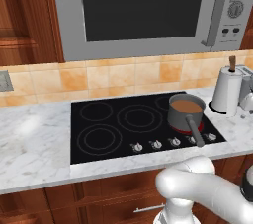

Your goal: Pick up the sugar cube(s) and place them in the saucepan with hot chocolate.

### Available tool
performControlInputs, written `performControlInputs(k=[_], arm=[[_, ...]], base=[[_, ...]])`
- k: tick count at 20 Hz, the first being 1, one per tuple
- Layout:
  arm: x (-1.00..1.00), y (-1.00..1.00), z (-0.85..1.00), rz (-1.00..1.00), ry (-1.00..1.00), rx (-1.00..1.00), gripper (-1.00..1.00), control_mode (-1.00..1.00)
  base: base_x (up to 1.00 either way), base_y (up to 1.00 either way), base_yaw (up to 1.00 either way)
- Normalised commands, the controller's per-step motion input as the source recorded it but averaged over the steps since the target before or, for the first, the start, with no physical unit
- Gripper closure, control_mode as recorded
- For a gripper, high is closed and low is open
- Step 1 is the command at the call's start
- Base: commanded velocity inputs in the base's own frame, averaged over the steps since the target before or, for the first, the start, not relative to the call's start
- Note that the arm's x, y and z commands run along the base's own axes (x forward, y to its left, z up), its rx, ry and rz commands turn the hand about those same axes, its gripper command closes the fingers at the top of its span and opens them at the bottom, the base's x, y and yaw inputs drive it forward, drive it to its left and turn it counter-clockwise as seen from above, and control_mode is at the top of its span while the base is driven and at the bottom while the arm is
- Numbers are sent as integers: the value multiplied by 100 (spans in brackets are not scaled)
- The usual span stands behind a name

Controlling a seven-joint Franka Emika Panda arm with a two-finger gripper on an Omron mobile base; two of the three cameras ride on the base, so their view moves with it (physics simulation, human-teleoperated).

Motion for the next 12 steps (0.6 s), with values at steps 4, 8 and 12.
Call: performControlInputs(k=[4,8,12], arm=[[7,100,22,0,-9,-1,100,-100],[28,93,24,0,-11,-1,100,-100],[38,71,23,0,-7,-3,100,-100]], base=[[0,0,0],[0,0,0],[0,0,0]])
